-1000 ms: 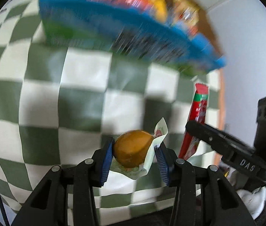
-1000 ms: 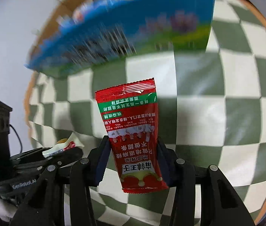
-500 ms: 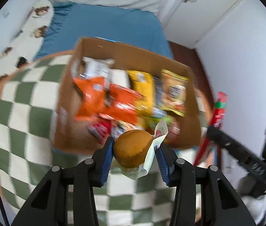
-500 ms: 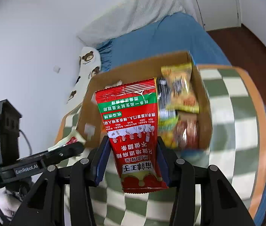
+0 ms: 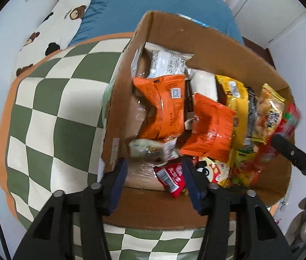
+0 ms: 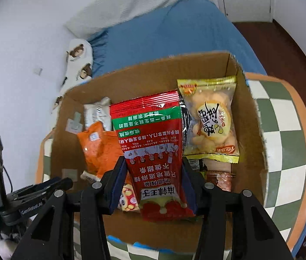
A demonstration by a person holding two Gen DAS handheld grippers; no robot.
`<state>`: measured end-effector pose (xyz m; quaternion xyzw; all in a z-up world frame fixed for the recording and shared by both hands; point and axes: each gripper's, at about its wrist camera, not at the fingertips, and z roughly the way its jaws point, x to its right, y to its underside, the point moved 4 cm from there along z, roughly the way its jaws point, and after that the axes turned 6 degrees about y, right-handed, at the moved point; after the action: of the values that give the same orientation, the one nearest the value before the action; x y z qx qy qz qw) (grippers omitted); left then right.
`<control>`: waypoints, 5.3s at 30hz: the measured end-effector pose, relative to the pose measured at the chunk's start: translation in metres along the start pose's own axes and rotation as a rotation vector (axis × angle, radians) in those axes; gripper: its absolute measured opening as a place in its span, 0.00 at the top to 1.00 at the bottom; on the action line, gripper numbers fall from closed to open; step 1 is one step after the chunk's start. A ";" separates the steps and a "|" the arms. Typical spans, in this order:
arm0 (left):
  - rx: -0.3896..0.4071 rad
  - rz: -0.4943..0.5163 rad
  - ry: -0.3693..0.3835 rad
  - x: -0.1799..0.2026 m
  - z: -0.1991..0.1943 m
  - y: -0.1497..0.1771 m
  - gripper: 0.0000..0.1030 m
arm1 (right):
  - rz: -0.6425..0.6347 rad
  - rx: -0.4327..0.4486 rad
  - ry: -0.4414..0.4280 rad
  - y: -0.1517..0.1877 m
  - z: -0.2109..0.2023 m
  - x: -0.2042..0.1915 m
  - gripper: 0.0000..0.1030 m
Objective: Organize snacks
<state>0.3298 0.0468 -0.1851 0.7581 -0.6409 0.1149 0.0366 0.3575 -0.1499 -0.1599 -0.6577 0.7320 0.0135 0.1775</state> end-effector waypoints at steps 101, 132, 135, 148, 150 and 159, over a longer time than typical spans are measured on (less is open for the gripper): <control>0.506 0.231 -0.120 0.090 -0.145 0.150 0.00 | -0.115 0.464 0.346 0.153 -0.197 0.012 0.00; 0.512 0.211 -0.120 0.085 -0.146 0.146 0.00 | -0.135 0.444 0.372 0.147 -0.178 0.007 0.00; 0.514 0.210 -0.123 0.086 -0.147 0.148 0.00 | -0.130 0.443 0.372 0.148 -0.179 0.009 0.00; 0.521 0.213 -0.125 0.087 -0.149 0.148 0.00 | -0.127 0.447 0.373 0.149 -0.182 0.013 0.00; 0.522 0.212 -0.125 0.087 -0.150 0.148 0.00 | -0.125 0.448 0.373 0.150 -0.184 0.013 0.00; 0.527 0.215 -0.126 0.089 -0.154 0.148 0.00 | -0.126 0.451 0.374 0.149 -0.184 0.013 0.00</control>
<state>0.1786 -0.0341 -0.0295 0.6750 -0.6665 0.2332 -0.2138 0.1678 -0.1891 -0.0234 -0.6368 0.6942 -0.2820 0.1816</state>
